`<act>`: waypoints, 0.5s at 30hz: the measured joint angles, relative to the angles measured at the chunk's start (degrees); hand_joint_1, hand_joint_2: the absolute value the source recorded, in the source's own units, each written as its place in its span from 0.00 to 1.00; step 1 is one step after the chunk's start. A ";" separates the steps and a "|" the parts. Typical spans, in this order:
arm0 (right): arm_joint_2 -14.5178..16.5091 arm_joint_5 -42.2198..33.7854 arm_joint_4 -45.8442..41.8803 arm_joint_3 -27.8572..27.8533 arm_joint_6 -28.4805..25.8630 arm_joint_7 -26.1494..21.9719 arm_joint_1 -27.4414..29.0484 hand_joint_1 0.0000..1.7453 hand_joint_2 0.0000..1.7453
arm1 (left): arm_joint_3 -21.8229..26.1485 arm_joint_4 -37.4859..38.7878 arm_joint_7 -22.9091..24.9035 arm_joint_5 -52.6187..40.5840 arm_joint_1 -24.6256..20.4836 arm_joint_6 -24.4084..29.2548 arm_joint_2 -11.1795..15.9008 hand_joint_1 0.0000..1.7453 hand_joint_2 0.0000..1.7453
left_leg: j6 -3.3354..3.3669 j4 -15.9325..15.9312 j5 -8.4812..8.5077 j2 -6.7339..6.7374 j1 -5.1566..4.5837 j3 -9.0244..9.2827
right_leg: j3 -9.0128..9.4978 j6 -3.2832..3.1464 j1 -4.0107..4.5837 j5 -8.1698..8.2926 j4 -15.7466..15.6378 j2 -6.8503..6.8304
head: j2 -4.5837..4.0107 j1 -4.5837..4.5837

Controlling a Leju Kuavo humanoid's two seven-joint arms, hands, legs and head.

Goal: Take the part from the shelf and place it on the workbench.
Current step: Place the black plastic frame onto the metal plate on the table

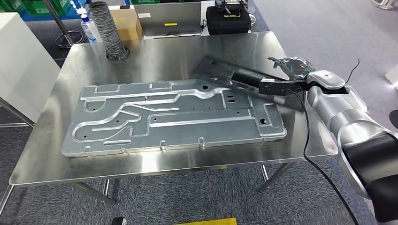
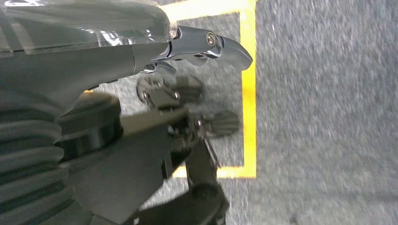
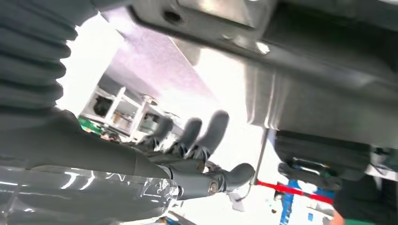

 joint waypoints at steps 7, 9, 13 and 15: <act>0.22 -1.02 0.03 -0.77 0.01 0.00 -0.13 0.00 0.00 | 0.24 0.00 1.96 0.38 -0.05 0.01 -0.03 0.00 0.00 | -0.10 -0.65 0.90 0.25 0.69 0.49 | -7.20 1.88 -0.91 -8.18 17.87 -0.43 | 0.00 0.00; 0.40 -2.03 0.04 -1.37 0.01 -0.04 -0.28 0.00 0.00 | 0.28 0.00 2.41 0.45 -0.05 -0.06 -0.03 0.00 0.00 | -0.55 0.32 0.12 0.21 0.98 0.47 | -3.76 2.41 -1.36 -5.16 12.06 -0.75 | 0.00 0.00; 0.78 -3.97 -0.05 -2.94 0.02 -0.44 -1.10 0.00 0.00 | 0.35 0.00 2.80 0.70 -0.20 -0.27 -0.02 0.00 0.00 | -2.18 3.05 -2.01 0.07 1.19 -0.82 | 0.90 1.35 -0.95 -4.33 3.76 -0.83 | 0.00 -0.07; 0.87 -4.46 -0.10 -3.61 0.07 -0.61 -1.27 0.00 0.00 | 0.42 0.00 2.88 0.75 -0.17 -0.36 -0.04 0.00 0.00 | -2.75 3.46 -2.44 0.08 1.30 -1.06 | 0.58 0.47 -0.83 -4.41 3.82 -0.79 | 0.00 -0.10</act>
